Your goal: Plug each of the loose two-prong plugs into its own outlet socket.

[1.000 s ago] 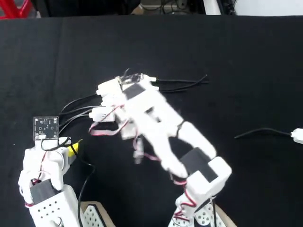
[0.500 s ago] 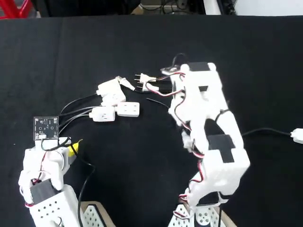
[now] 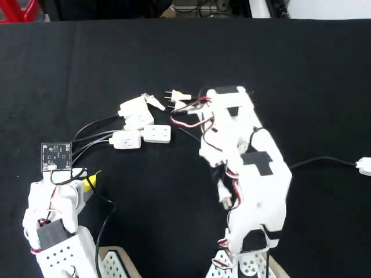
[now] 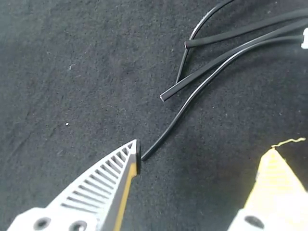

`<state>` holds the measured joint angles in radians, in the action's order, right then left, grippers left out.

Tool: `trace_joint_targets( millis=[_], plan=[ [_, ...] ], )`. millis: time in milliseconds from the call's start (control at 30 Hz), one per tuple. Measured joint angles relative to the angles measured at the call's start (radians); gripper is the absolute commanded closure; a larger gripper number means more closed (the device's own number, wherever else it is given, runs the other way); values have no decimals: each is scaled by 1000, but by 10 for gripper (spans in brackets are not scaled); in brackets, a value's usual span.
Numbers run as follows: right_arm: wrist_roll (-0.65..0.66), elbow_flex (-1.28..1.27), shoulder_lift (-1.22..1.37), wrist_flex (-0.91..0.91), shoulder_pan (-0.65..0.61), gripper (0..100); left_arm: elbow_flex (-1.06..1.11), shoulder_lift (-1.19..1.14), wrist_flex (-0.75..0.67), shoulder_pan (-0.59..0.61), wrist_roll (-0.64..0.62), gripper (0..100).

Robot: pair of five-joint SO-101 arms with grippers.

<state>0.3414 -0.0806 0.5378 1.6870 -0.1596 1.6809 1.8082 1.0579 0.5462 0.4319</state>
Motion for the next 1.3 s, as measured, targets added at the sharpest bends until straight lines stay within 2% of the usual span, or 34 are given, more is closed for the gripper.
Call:
trace_joint_targets(
  millis=[133, 800, 1300],
  plan=[
    [-5, 2, 68, 3, -25, 909, 0, 0, 0, 0, 0, 618],
    [-189, -64, 94, 37, -38, 907, 0, 2, 0, 0, 0, 618],
    [-198, -166, 94, 37, -40, 909, 0, 2, 0, 0, 0, 618]
  ],
)
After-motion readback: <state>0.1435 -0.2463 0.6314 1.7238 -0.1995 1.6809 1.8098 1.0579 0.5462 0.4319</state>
